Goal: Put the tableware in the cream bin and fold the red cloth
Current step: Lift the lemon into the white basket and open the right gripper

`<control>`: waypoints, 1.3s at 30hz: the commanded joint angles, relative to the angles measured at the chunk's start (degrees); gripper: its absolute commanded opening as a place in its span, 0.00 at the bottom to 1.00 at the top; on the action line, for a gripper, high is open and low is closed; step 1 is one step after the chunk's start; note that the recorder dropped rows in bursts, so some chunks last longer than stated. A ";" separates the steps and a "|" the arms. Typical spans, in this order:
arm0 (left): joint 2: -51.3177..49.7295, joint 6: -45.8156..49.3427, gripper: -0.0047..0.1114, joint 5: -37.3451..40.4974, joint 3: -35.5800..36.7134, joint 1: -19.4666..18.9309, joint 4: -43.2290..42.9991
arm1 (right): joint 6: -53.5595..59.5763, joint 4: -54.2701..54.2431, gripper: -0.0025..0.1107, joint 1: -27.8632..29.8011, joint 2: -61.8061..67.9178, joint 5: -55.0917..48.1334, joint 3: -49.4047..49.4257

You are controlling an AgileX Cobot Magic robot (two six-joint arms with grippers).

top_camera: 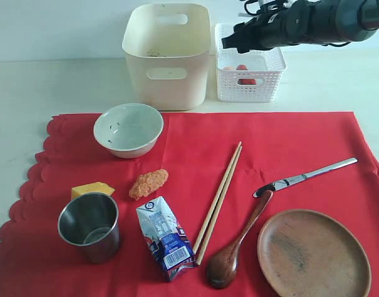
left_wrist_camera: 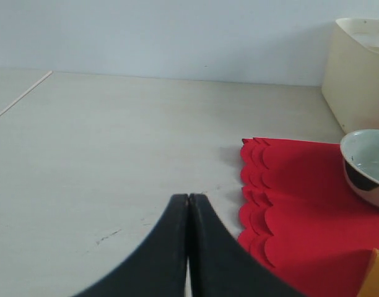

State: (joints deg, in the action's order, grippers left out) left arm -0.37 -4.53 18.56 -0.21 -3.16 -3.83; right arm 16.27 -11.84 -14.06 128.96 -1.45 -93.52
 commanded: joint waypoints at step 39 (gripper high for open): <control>0.37 -0.26 0.05 -0.21 0.21 0.33 0.11 | 2.09 2.77 0.62 0.24 -12.56 -20.88 -0.70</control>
State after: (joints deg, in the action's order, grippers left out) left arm -0.37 -4.53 18.56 -0.21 -3.16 -3.83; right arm 18.00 -10.63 -14.06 119.34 -18.64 -93.89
